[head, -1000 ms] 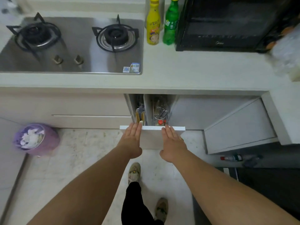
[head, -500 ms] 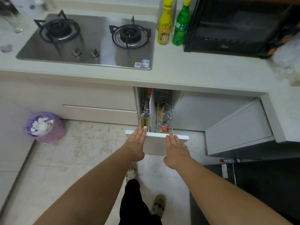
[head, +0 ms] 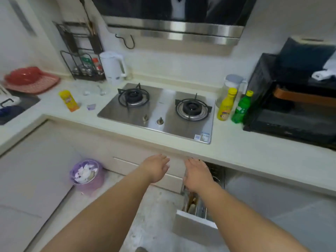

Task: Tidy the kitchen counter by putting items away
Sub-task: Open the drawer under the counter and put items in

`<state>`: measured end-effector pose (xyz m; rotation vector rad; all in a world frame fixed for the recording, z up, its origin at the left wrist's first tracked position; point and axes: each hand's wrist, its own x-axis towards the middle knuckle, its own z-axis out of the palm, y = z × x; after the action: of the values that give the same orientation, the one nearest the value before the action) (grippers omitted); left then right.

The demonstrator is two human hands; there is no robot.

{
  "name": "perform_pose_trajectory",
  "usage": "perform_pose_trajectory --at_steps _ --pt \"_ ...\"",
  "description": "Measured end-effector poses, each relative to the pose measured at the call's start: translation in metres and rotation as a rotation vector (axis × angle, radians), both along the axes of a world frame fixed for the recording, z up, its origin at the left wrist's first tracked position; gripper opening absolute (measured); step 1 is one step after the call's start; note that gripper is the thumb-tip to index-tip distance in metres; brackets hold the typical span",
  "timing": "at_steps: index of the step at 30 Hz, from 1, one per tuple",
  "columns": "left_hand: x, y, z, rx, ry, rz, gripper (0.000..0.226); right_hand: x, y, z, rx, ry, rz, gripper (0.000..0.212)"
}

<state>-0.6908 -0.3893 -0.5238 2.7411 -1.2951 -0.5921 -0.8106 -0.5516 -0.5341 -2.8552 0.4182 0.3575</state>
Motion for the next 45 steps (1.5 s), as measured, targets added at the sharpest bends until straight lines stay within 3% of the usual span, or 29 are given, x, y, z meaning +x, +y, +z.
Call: perform_pose_trajectory --at_steps 4,9,21,24,31,33,40,45 --pt "0.087 0.044 0.054 -0.072 -0.089 0.109 0.047 0.104 0.021 0.05 -0.03 -0.069 0.074 0.072" --pt "0.174 0.117 0.082 -0.135 -0.175 0.277 0.044 0.217 0.071 0.079 -0.053 -0.159 0.163 0.072" --pt "0.334 0.216 0.074 -0.112 -0.224 0.433 0.038 0.422 0.17 0.065 0.003 -0.12 0.321 0.072" --pt "0.382 0.231 0.064 -0.109 -0.223 0.494 0.038 0.489 0.186 0.055 0.018 -0.101 0.31 0.058" --pt "0.527 0.254 0.06 -0.098 -0.171 0.825 0.016 0.661 0.22 0.036 0.344 0.037 0.067 0.029" --pt "0.549 0.253 0.068 -0.095 -0.166 0.833 0.017 0.685 0.224 0.039 0.443 0.058 -0.004 0.025" --pt "0.633 0.245 0.055 -0.104 -0.068 0.821 0.018 0.776 0.221 0.006 0.778 0.172 -0.46 0.051" --pt "0.644 0.239 0.034 -0.16 0.007 0.751 0.019 0.789 0.224 -0.013 1.051 0.12 -0.622 0.033"
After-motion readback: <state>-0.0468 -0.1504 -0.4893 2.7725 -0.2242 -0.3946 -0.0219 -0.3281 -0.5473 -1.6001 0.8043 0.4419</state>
